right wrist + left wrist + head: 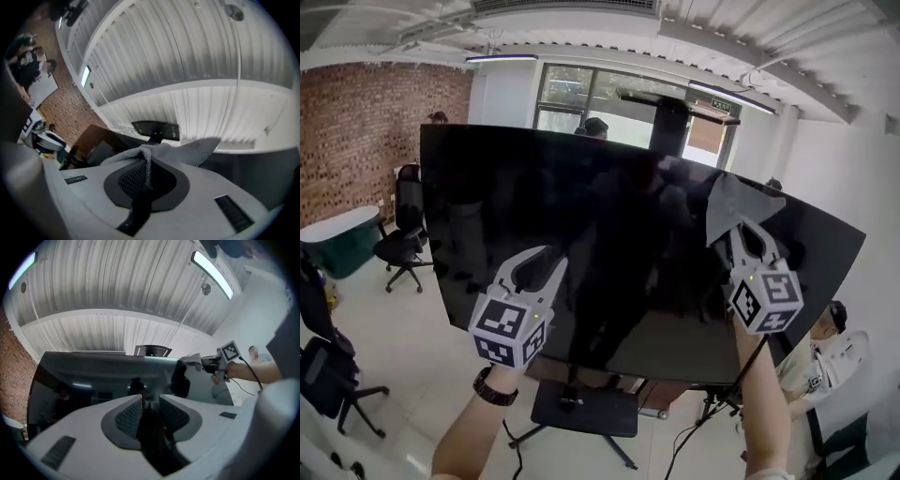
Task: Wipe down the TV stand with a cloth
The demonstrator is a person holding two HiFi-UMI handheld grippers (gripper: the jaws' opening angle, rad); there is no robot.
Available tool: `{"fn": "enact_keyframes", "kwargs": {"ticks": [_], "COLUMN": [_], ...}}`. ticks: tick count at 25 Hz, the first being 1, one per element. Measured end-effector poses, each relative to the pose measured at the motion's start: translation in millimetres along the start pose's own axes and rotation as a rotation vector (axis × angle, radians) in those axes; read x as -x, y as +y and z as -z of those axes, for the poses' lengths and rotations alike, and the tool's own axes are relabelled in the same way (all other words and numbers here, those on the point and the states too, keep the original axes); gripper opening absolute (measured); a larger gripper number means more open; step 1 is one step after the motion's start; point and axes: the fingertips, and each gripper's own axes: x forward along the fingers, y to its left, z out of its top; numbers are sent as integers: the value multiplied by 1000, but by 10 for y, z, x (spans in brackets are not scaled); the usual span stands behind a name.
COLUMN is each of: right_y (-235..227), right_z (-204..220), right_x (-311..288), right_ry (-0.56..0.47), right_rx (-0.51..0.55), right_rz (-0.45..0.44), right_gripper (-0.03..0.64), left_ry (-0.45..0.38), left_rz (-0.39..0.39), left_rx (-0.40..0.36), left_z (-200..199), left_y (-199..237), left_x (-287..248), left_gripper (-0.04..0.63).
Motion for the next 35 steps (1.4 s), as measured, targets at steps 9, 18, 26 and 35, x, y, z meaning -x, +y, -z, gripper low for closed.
{"fn": "enact_keyframes", "kwargs": {"ticks": [9,18,26,35], "right_y": [2682,4153,4355,5101], "right_z": [2805,5564,6862,8279], "right_x": [1353,1813,1221,1464], "right_ry": [319,403,291,502], "right_rx": [-390,-485,-373,-326], "right_rz": [-185,-149,-65,-149], "right_gripper": [6,6,6,6], "left_ry": [297,398,309,294], "left_rz": [33,14,42,76], "left_rx": [147,206,158,129], "left_z": [2249,5156,6539,7596], "left_y": [-708,-804,-988,-1267], "left_x": [924,1645,1726,2352], "left_gripper": [150,150,150,150]}}
